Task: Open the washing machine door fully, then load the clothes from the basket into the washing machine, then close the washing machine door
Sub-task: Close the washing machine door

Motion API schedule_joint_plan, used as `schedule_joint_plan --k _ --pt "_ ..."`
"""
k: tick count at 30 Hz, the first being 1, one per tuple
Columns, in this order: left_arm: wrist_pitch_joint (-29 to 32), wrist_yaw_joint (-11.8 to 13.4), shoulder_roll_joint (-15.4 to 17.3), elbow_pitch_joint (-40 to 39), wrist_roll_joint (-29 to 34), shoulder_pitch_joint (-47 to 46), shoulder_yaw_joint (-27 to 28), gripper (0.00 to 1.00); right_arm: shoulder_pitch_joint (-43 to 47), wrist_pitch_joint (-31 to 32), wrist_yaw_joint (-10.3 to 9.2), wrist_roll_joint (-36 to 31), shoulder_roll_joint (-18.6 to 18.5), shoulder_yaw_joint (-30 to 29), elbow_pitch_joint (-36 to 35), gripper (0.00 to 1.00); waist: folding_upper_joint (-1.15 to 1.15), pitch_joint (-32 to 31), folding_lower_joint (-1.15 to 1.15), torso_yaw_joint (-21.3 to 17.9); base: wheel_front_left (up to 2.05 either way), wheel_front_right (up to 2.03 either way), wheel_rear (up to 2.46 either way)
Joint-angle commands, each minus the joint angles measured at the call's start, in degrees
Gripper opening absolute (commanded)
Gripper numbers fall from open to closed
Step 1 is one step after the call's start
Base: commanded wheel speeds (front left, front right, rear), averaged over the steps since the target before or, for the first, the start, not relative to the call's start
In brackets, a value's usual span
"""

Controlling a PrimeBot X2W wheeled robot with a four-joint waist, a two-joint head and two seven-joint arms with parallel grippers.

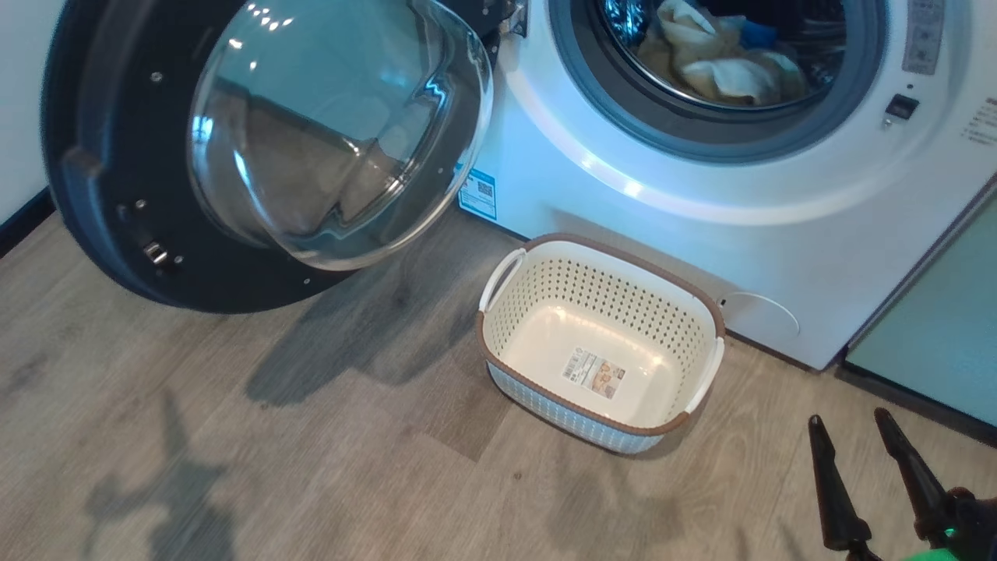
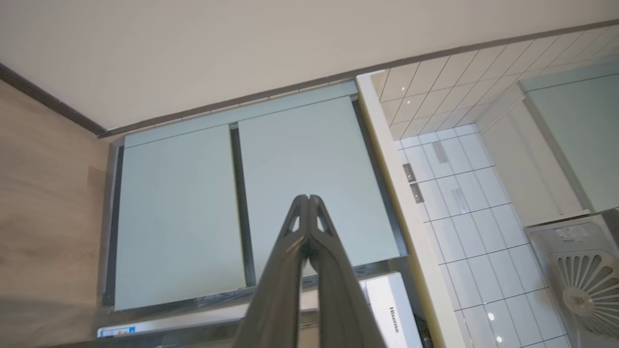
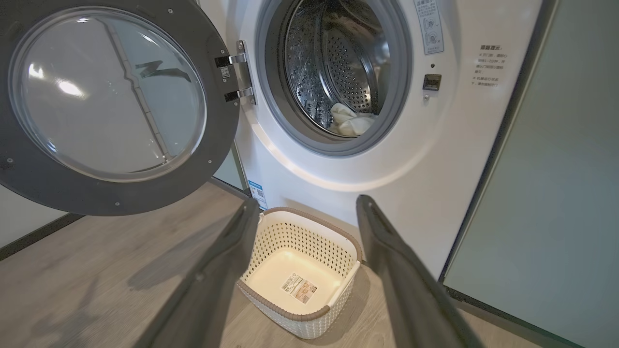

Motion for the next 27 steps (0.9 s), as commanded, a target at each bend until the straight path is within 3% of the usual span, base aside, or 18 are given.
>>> schedule_joint_plan --k 1,10,27 --pt "0.9 0.2 4.2 -1.1 -0.2 -2.6 0.8 0.00 -2.8 0.1 -0.16 -0.4 -1.4 1.0 -2.2 1.00 0.00 0.4 0.00 -0.4 0.00 0.00 0.00" --pt "8.7 -1.2 4.5 3.2 0.3 -3.5 -3.8 0.00 -3.4 0.9 -0.16 -0.1 -2.5 0.7 -3.6 1.00 0.00 3.0 0.00 -1.5 0.00 0.00 0.00" --pt "11.6 -3.0 3.1 6.0 2.3 -5.5 -7.5 0.00 -4.7 1.7 -0.16 0.5 -4.0 0.4 -4.6 1.00 0.00 6.4 0.00 -3.2 0.00 0.00 0.00"
